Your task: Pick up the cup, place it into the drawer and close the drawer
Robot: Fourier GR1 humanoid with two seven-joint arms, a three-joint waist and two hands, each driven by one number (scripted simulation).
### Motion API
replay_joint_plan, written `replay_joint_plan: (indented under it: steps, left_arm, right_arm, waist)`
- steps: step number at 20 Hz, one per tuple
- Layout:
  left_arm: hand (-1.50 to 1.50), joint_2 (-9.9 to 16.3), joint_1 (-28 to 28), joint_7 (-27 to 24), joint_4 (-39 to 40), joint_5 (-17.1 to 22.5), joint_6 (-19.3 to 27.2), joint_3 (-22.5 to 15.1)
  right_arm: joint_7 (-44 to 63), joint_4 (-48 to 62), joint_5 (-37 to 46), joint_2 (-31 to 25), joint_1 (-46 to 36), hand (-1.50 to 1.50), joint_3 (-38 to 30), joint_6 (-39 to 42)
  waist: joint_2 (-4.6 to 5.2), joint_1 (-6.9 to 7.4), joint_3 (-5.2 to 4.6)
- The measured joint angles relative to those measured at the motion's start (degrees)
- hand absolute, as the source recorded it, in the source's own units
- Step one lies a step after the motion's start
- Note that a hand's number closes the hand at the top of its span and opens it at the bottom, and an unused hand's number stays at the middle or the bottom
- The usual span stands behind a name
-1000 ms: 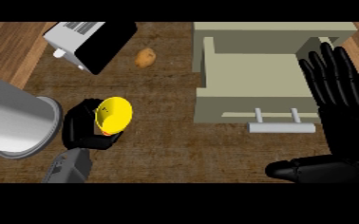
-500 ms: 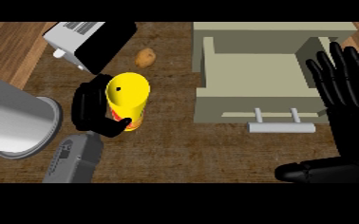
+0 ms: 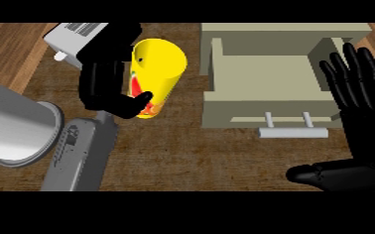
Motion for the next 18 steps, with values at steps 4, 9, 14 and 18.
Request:
replay_joint_plan:
  steps: [4, 9, 14, 18]
  left_arm:
    - [1.5, -0.3, -5.4, 4.1, -0.9, -1.2, 5.1, -1.9]
    - [1.5, -0.5, -14.0, 7.8, 3.2, -2.8, 10.0, -2.8]
    - [1.5, -0.6, -20.3, 8.9, 8.3, -3.4, 12.7, -4.2]
    - [1.5, -0.6, -26.2, 8.9, 15.2, -2.8, 14.3, -4.6]
  right_arm:
    - [-1.6, 0.4, -0.4, -0.2, 1.4, -1.5, -0.7, 0.9]
    - [-2.1, -1.3, -0.1, 0.6, 3.8, -1.5, 0.3, 1.1]
    - [-2.0, -0.3, 0.5, 0.8, 2.6, -1.5, 0.3, 0.7]
    - [-2.3, 0.2, 0.4, 0.3, 2.5, -1.5, 0.0, 1.2]
  waist:
    - [0.01, -0.16, -0.01]
    - [0.05, -0.46, -0.02]
    - [0.11, -0.48, -0.01]
    - [0.17, -0.68, -0.01]
